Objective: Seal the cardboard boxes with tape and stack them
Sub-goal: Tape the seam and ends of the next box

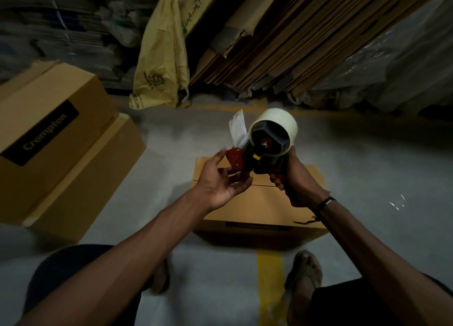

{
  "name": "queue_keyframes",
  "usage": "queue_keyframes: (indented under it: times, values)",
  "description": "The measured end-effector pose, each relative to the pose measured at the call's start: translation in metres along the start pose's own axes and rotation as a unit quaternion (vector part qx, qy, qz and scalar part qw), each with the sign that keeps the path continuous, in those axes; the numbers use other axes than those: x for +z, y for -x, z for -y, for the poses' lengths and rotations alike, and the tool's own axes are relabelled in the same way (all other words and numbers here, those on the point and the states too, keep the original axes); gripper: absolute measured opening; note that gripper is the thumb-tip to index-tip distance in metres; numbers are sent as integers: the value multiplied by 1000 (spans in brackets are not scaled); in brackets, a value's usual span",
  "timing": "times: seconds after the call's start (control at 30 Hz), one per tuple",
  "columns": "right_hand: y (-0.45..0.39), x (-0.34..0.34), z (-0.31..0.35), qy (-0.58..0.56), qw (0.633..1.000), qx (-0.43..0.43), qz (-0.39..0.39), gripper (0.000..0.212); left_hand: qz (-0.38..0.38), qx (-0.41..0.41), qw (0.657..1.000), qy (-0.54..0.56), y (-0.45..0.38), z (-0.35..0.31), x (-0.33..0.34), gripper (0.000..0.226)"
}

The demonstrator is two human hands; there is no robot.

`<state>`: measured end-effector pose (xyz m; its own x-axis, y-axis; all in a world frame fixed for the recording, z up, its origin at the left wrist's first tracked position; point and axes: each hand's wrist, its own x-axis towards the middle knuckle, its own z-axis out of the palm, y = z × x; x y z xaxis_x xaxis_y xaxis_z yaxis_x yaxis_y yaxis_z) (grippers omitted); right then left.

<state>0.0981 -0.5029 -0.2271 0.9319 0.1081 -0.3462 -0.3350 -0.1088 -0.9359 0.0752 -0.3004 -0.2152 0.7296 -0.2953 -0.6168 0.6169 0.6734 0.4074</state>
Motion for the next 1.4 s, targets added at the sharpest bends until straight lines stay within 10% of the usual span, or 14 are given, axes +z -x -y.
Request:
queue_keyframes:
  times: [0.2,0.57,0.73,1.0,1.4]
  values:
    - [-11,8,6,-4,1000,2,12,96,-12,30,999,-15,-3,-12,0,26]
    - [-17,9,20,-40,999,11,34,87,6,16,997,71,0,-22,-4,73]
    - [-16,11,19,-20,999,3,43,91,-37,46,998,-39,1,-24,0,26]
    - [-19,19,11,-5,998,-11,56,92,-108,72,982,-138,-1,-23,-24,16]
    - [-41,47,4,144,987,-61,48,103,-242,295,837,-393,-33,-47,-87,20]
